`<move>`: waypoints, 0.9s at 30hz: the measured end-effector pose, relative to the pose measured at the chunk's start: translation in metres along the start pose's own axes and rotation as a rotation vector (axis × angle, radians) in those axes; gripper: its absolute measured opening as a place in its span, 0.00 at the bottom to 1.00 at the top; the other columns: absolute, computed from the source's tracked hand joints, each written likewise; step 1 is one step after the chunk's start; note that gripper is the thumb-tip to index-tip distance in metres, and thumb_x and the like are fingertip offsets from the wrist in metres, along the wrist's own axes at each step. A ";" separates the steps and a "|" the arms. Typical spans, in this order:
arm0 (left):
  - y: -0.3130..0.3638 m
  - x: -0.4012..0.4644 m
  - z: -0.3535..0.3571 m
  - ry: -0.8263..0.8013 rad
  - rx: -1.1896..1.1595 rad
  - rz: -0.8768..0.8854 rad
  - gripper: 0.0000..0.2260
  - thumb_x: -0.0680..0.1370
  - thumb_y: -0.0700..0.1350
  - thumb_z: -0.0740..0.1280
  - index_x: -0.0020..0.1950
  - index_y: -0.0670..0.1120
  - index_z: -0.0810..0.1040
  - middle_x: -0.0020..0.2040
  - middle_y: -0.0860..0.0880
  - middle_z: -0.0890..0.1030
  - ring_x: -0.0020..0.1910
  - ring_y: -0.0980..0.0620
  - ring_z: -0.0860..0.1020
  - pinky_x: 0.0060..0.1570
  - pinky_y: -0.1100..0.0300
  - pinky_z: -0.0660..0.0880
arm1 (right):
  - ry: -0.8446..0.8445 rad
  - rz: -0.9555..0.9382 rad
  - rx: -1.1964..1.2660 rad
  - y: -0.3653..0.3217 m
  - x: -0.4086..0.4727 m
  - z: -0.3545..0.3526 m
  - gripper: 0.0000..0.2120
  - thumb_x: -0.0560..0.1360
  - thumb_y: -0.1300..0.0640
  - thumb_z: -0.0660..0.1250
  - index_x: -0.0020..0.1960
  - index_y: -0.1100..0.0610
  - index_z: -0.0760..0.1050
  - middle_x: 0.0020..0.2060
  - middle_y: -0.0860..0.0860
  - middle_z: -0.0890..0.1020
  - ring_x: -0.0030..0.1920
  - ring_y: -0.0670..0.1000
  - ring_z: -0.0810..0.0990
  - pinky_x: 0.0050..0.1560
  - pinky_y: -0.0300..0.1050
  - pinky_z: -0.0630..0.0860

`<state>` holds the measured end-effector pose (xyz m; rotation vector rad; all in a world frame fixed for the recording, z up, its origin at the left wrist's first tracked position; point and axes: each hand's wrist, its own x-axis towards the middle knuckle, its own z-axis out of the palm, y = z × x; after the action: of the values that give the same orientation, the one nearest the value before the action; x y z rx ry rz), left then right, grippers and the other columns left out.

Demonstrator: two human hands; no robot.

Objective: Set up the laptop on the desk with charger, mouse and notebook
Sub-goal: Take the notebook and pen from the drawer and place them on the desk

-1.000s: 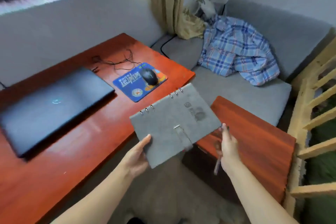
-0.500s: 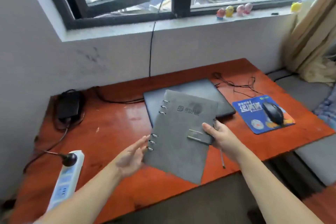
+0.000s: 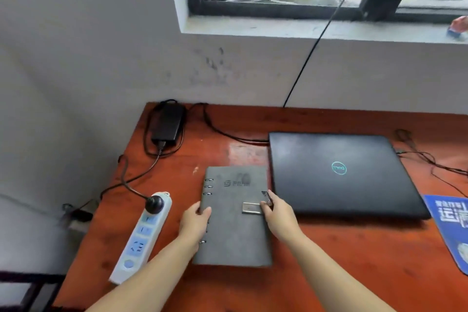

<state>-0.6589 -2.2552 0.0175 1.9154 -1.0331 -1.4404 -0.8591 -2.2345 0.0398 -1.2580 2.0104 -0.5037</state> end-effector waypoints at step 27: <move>-0.015 -0.001 -0.019 -0.107 0.574 0.276 0.28 0.77 0.46 0.64 0.75 0.47 0.58 0.62 0.41 0.69 0.63 0.43 0.67 0.67 0.54 0.63 | -0.242 -0.061 -0.278 -0.072 -0.012 0.003 0.13 0.78 0.63 0.52 0.62 0.63 0.63 0.51 0.62 0.75 0.49 0.60 0.76 0.51 0.52 0.72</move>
<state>-0.6368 -2.2468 0.0121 1.9663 -1.8376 -1.1787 -0.8085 -2.2562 0.0883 -1.4729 1.8851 -0.0921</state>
